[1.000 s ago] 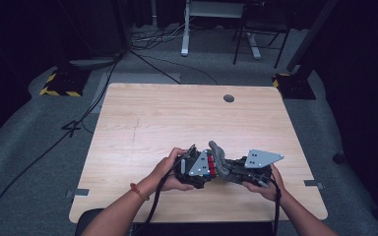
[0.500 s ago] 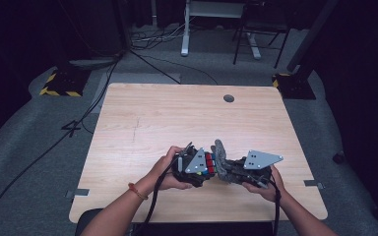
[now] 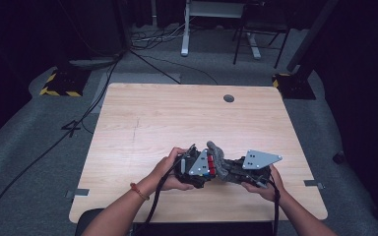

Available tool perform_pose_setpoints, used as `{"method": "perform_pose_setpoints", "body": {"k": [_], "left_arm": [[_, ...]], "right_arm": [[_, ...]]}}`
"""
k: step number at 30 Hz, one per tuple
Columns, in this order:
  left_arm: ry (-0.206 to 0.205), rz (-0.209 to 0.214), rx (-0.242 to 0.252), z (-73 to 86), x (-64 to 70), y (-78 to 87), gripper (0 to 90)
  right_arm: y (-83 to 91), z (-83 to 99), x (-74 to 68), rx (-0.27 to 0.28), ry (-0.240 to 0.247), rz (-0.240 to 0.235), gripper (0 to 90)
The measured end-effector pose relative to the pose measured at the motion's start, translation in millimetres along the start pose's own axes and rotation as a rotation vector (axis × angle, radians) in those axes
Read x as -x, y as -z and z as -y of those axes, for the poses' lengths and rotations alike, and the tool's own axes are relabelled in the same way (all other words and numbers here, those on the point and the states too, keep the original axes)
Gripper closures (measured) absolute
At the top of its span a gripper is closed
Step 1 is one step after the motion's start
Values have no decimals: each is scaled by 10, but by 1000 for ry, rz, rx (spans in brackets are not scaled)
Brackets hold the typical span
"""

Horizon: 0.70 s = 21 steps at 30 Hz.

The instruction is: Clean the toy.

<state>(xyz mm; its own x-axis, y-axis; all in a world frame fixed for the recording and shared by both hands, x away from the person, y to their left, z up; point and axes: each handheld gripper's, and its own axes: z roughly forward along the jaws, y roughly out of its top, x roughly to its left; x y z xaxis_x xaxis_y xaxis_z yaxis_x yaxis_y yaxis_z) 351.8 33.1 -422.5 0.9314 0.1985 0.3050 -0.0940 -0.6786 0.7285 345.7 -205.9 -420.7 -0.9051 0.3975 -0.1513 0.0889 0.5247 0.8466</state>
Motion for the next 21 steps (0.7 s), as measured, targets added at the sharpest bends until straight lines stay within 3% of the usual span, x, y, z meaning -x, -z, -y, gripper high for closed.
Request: {"method": "perform_pose_setpoints", "body": {"k": [4, 6, 9, 11, 14, 18, 21], "left_arm": [[7, 0, 12, -6, 1, 34, 331], [10, 5, 8, -3, -10, 23, 331], [-4, -11, -41, 5, 19, -53, 329], [-17, 0, -53, 6, 37, -97, 329], [-20, 10, -68, -8, 61, -163, 330], [-19, 17, -81, 6, 59, -190, 331], [-3, 18, -57, 14, 31, -149, 332]], "right_arm": [[-32, 73, 57, -21, -29, -19, 787], [-3, 49, 41, 7, -24, -26, 787], [45, -27, -36, 60, -1, -48, 786], [53, -92, -113, 60, 41, -47, 786], [32, -153, -179, 70, 60, -68, 786], [-15, -192, -217, 56, 78, -66, 786], [5, -170, -167, 57, 56, -53, 786]]}}
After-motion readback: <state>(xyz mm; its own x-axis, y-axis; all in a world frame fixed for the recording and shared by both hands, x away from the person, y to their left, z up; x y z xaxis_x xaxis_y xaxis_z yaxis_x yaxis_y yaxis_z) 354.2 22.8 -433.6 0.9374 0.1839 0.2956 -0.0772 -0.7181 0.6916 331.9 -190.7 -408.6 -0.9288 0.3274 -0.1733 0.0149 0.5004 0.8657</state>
